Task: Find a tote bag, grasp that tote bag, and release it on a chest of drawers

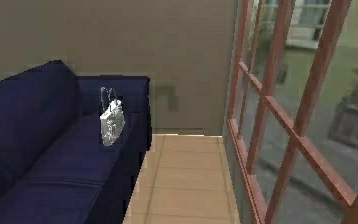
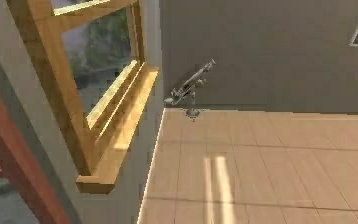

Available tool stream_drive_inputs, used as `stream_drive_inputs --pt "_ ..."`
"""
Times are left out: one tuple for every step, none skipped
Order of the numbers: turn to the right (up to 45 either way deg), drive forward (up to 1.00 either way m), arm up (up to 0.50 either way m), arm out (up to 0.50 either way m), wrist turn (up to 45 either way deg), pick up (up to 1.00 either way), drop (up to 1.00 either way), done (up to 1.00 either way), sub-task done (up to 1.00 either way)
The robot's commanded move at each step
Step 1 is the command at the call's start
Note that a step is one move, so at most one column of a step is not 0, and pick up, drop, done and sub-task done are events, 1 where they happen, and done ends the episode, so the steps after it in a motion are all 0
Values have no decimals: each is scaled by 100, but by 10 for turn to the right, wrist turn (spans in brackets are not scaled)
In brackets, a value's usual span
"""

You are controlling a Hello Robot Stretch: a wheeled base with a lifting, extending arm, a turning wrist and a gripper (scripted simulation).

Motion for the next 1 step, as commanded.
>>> stream_drive_inputs --pt "0 90 0 0 0 0 0 0 0"
